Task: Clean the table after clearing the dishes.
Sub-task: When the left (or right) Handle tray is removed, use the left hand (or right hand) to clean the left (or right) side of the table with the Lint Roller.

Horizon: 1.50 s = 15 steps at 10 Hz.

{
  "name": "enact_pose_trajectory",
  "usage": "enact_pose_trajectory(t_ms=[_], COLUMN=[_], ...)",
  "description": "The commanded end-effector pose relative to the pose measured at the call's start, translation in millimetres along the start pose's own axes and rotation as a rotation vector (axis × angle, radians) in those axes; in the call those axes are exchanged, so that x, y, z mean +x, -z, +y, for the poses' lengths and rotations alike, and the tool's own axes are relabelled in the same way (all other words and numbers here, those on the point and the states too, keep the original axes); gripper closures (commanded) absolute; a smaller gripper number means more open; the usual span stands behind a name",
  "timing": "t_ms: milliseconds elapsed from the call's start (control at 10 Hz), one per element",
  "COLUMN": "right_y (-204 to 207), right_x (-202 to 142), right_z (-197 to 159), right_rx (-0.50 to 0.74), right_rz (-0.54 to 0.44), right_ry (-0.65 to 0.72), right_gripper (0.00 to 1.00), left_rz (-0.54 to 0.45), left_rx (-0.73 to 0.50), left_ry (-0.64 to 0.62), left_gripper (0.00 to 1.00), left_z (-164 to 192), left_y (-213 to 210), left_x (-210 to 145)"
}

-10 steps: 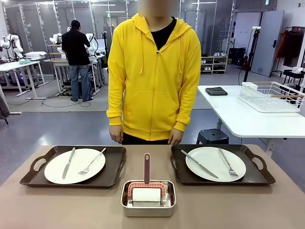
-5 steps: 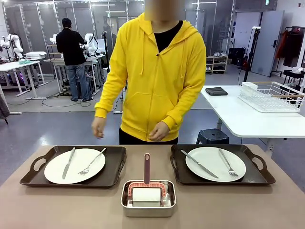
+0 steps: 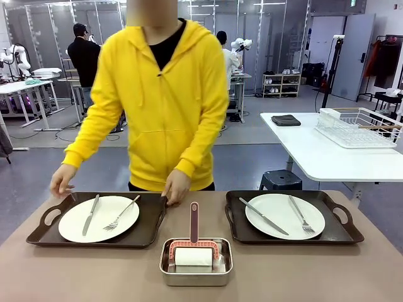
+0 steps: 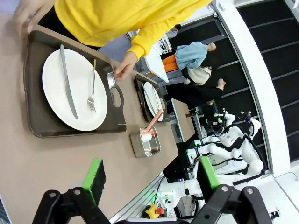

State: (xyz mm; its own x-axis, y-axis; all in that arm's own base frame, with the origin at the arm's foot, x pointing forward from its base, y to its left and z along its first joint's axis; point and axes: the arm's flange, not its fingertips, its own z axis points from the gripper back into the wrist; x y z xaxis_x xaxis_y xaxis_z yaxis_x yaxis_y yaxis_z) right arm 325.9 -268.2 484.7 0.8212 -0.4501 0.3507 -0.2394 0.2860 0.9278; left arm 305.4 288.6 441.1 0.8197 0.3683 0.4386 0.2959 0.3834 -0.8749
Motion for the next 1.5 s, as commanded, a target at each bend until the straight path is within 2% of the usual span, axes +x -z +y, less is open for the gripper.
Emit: enact_pose_trajectory(t_ms=[0, 1400], right_y=[-2.4, -2.4], right_x=[-1.7, -1.7], right_z=[2.3, 2.3], right_rx=[0.007, 0.007], right_rz=[-0.003, -0.003], right_ry=[-0.003, -0.003], right_gripper=[0.00, 0.00], left_rz=[0.001, 0.001], left_rx=[-0.013, -0.013], left_ry=[0.016, 0.016], left_gripper=[0.00, 0.00], left_z=[-1.3, -1.3], left_y=[-3.1, -3.1], left_x=[-2.6, -2.6])
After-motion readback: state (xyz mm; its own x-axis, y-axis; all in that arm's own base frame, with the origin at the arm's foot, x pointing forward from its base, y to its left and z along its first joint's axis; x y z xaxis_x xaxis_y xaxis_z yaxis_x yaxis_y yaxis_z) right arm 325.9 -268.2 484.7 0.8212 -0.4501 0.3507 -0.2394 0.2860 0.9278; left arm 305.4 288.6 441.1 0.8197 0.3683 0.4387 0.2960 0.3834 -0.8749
